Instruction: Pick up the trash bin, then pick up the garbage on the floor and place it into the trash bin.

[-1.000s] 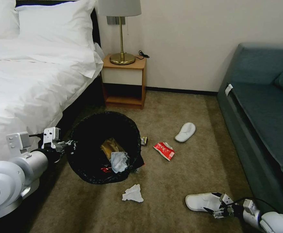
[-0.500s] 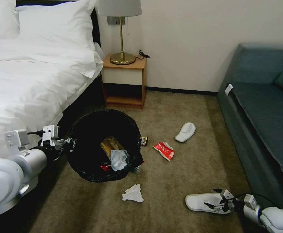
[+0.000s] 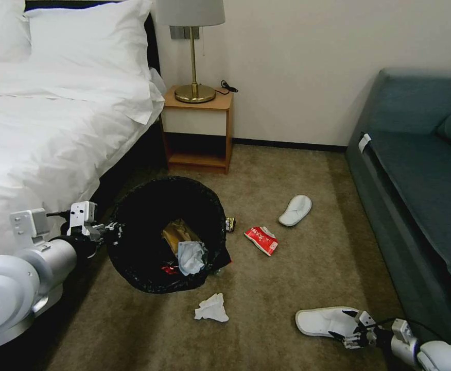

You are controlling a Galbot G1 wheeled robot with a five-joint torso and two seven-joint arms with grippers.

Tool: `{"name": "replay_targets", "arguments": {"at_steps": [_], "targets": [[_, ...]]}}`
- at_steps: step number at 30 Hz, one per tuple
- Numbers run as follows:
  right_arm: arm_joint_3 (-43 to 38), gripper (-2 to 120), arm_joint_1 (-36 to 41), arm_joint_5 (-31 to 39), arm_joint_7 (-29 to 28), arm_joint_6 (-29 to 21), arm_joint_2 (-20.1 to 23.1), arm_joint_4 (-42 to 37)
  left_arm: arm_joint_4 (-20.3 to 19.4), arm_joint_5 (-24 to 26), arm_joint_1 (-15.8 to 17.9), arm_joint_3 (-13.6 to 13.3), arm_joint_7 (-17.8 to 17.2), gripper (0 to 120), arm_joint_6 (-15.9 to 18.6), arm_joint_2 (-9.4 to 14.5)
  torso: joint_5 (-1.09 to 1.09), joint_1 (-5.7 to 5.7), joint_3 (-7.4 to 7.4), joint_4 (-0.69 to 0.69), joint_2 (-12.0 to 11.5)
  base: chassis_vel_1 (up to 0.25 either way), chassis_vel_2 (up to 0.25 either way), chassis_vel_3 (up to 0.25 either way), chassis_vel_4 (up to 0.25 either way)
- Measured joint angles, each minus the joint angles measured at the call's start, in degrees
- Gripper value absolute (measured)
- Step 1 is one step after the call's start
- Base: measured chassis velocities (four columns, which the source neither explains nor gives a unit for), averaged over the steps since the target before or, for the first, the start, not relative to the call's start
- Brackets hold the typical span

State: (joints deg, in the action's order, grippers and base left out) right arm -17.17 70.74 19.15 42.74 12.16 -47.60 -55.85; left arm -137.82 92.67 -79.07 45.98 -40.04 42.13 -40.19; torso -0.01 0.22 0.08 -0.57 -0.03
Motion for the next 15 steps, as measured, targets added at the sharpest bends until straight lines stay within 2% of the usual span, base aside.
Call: {"name": "replay_targets", "arguments": {"at_steps": [3, 4, 5, 7, 8, 9, 10, 13, 15], "targets": [[-0.09, 93, -0.15, -0.08, 0.00, 0.00, -0.33, 0.19, -0.01, 0.12, -0.17, 0.33, 0.00, 2, 0.00, 0.14, 0.01, 0.00, 0.00, 0.00, 0.00, 0.000, 0.000, 0.000, 0.000], [-0.04, 87, -0.43, -0.20, -0.02, -0.02, -0.57, 0.40, -0.02, 0.19, -0.27, 0.60, 0.00, 2, 0.00, 0.22, 0.00, 0.00, 0.00, 0.01, 0.00, 0.000, 0.000, 0.000, 0.000], [-0.04, 87, -0.43, -0.20, -0.02, -0.02, -0.57, 0.40, -0.02, 0.19, -0.27, 0.60, 0.00, 2, 0.00, 0.22, 0.00, 0.00, 0.00, 0.01, 0.00, 0.000, 0.000, 0.000, 0.000], [0.21, 77, -0.99, -0.49, -0.09, -0.03, -1.06, 0.94, -0.02, 0.32, -0.37, 0.86, 0.00, 2, 0.00, 0.39, 0.01, 0.00, 0.00, 0.02, 0.00, 0.000, 0.000, 0.000, 0.000], [0.21, 77, -0.99, -0.49, -0.09, -0.03, -1.06, 0.94, -0.02, 0.32, -0.37, 0.86, 0.00, 2, 0.00, 0.39, 0.01, 0.00, 0.00, 0.02, 0.00, 0.000, 0.000, 0.000, 0.000], [0.27, 68, -1.18, -0.64, -0.20, -0.07, -1.28, 1.08, -0.02, 0.45, -0.40, 1.05, 0.00, 2, 0.00, 0.51, 0.02, 0.00, 0.00, 0.01, 0.00, 0.000, 0.000, 0.000, 0.000], [0.27, 66, -1.25, -0.65, -0.38, -0.09, -1.38, 1.15, -0.03, 0.57, -0.43, 1.19, 0.00, 2, 0.00, 0.55, 0.01, 0.01, 0.00, 0.01, 0.00, 0.000, 0.000, 0.000, 0.000], [0.27, 62, -1.30, -0.65, -0.52, -0.12, -1.43, 1.17, -0.04, 0.66, -0.45, 1.26, 0.01, 2, 0.00, 0.60, 0.01, 0.01, 0.00, 0.01, 0.00, 0.000, 0.000, 0.000, 0.000], [0.36, 48, -1.45, 0.59, -0.91, -0.17, -1.60, 1.44, -0.01, 0.76, -0.42, 1.40, 0.04, 2, 0.00, 0.70, 0.01, 0.01, 0.00, 0.01, 0.00, 0.000, 0.000, 0.000, 0.000]]}}
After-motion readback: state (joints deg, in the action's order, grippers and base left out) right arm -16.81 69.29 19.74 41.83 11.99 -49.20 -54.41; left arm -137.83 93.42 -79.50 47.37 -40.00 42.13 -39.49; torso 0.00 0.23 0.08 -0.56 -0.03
